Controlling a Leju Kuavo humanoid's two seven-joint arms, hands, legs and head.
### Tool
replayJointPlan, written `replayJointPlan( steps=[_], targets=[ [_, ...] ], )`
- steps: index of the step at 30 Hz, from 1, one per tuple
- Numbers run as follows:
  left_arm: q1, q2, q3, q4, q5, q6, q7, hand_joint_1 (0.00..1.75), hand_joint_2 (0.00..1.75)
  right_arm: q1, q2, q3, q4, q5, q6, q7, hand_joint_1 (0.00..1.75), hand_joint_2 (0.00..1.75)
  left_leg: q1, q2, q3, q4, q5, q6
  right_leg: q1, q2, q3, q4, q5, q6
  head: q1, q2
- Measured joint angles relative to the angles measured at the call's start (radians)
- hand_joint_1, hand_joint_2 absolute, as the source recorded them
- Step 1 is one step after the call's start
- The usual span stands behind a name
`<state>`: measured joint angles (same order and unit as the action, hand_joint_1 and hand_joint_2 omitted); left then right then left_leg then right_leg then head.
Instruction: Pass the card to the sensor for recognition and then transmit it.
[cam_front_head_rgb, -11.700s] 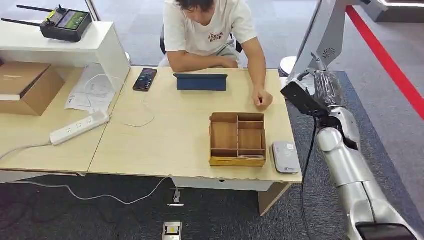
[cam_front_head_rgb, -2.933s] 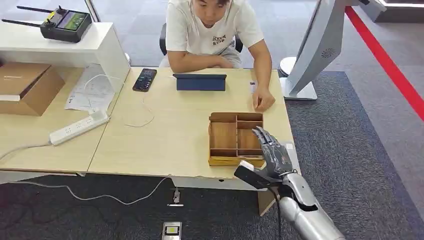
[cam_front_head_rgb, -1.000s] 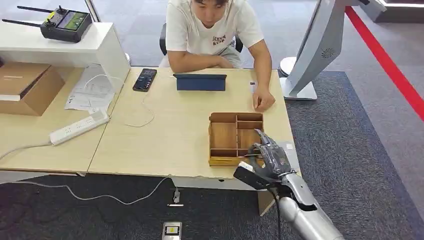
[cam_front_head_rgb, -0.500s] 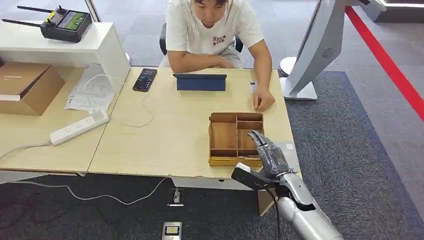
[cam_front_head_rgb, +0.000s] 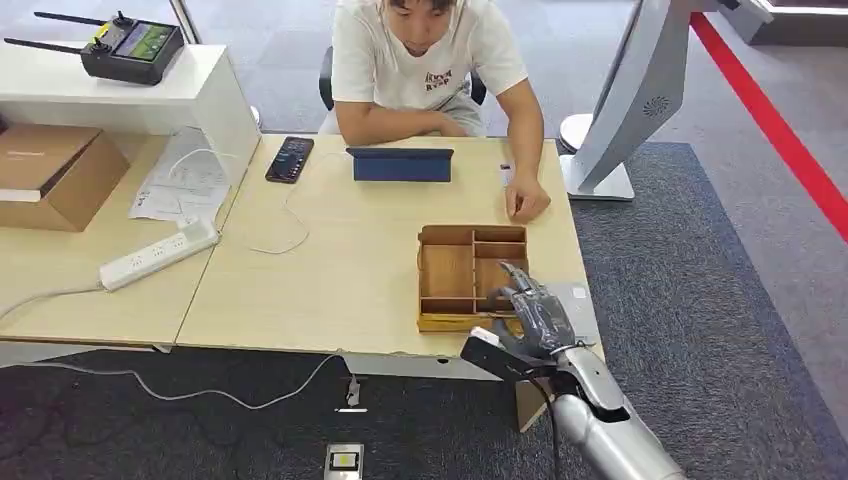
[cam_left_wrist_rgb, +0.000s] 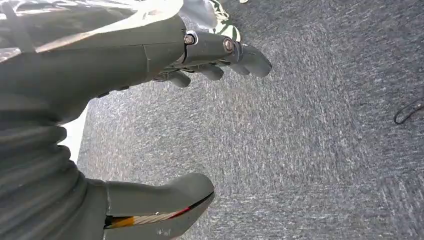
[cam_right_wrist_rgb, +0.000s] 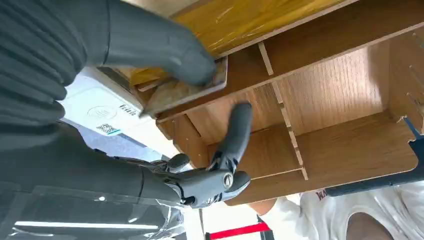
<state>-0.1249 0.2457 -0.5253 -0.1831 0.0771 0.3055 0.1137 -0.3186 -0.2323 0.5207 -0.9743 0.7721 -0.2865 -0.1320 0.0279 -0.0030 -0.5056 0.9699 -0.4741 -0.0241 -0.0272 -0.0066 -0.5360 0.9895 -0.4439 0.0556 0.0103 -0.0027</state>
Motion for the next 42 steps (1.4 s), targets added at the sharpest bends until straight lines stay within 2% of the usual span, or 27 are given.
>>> replayJointPlan(
  steps=[6, 10, 16, 20, 22, 35, 42],
  targets=[
    [0.000, -0.001, 0.000, 0.000, 0.000, 0.000, 0.004, 0.00, 1.75, -0.001, 0.000, 0.003, 0.000, -0.001, 0.007, 0.000, 1.75, 1.75, 0.000, 0.000, 0.000, 0.000, 0.000, 0.000, 0.000, 0.000, 0.000, 0.000, 0.000, 0.000, 0.000, 0.000],
    [0.000, -0.003, 0.000, 0.000, -0.001, 0.001, 0.003, 0.00, 1.75, -0.002, 0.000, 0.005, 0.000, -0.002, 0.016, 0.000, 1.62, 1.75, 0.000, 0.000, 0.000, 0.000, 0.000, 0.000, 0.000, 0.000, 0.000, 0.000, 0.000, 0.000, 0.000, 0.000],
    [0.000, -0.004, 0.000, 0.000, -0.014, 0.000, -0.003, 0.00, 1.75, -0.001, -0.001, 0.008, 0.000, -0.008, 0.023, 0.013, 1.57, 1.75, 0.000, 0.000, 0.000, 0.000, 0.000, 0.000, 0.000, 0.000, 0.000, 0.000, 0.000, 0.000, 0.000, 0.000],
    [0.000, -0.004, 0.000, 0.000, -0.014, 0.000, -0.007, 0.00, 1.75, 0.002, -0.001, 0.008, 0.000, -0.009, 0.022, 0.015, 1.61, 1.75, 0.000, 0.000, 0.001, 0.000, 0.000, 0.000, 0.000, 0.000, 0.000, 0.000, 0.000, 0.000, 0.000, 0.000],
    [0.000, -0.004, 0.000, 0.000, -0.014, 0.000, -0.011, 0.00, 1.75, 0.002, -0.001, 0.009, 0.000, -0.009, 0.022, 0.015, 1.75, 1.75, 0.000, 0.000, 0.001, 0.000, 0.000, 0.000, 0.000, 0.000, 0.000, 0.000, 0.000, 0.000, 0.000, 0.000],
    [-0.001, -0.006, 0.000, 0.000, -0.012, 0.001, -0.021, 0.00, 1.75, 0.002, -0.001, 0.007, -0.026, -0.039, -0.008, 0.017, 1.75, 1.75, 0.000, 0.000, 0.000, 0.000, 0.000, 0.000, 0.000, 0.000, 0.000, 0.000, 0.000, 0.000, 0.000, 0.000],
    [0.000, -0.010, 0.000, 0.000, -0.019, 0.007, -0.040, 0.00, 1.75, -0.036, -0.011, -0.021, -0.068, -0.048, -0.021, 0.021, 1.75, 1.75, 0.000, 0.000, 0.000, 0.000, 0.000, 0.000, 0.000, 0.000, 0.000, 0.000, 0.000, 0.000, 0.000, 0.000]
  ],
)
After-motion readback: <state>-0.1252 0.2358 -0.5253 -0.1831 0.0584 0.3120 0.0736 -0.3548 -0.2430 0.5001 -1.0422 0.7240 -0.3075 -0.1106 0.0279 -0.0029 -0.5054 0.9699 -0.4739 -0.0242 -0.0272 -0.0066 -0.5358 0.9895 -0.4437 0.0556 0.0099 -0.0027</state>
